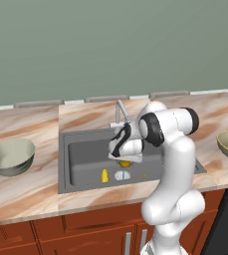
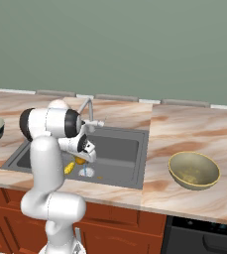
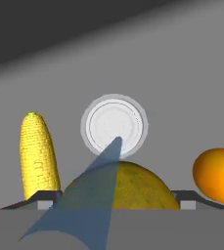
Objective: Pick the oranges from the sink and place them in one bowl. Place the corn in the other bowl. Then turn off the sink faucet.
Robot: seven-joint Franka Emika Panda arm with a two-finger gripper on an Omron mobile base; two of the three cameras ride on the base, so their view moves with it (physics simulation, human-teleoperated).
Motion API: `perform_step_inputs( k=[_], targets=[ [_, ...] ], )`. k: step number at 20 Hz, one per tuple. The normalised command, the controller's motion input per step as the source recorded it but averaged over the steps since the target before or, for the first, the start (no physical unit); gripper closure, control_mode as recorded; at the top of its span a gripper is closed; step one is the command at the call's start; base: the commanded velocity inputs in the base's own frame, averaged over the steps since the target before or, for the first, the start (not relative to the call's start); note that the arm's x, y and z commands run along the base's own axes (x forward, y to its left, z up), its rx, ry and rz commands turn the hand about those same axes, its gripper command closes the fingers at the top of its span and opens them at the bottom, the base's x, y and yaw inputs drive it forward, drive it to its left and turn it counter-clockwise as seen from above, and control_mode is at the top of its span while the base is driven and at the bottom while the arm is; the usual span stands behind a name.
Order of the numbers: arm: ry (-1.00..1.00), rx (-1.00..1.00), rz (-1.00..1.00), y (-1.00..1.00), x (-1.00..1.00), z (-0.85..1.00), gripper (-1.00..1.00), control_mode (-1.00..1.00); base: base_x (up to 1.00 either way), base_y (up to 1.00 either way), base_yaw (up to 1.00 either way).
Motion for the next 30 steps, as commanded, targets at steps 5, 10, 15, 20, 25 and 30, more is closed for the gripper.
perform_step_inputs(
  k=[5,10,15,20,25,30],
  targets=[
    [-0.07,0.00,0.00,-0.09,-0.06,0.52,1.00,-1.00,0.00,0.00,0.00],
    [-0.06,0.00,0.00,-0.10,-0.22,0.49,1.00,-1.00,0.00,0.00,0.00],
    [-0.07,0.00,0.00,-0.11,-0.27,0.46,1.00,-1.00,0.00,0.00,0.00],
    [-0.09,0.00,0.00,-0.12,-0.26,0.53,1.00,-1.00,0.00,0.00,0.00],
    [-0.06,0.00,0.00,-0.09,-0.25,0.53,1.00,-1.00,0.00,0.00,0.00],
    [-0.06,0.00,0.00,-0.13,-0.33,0.50,1.00,-1.00,0.00,0.00,0.00]
  ],
)
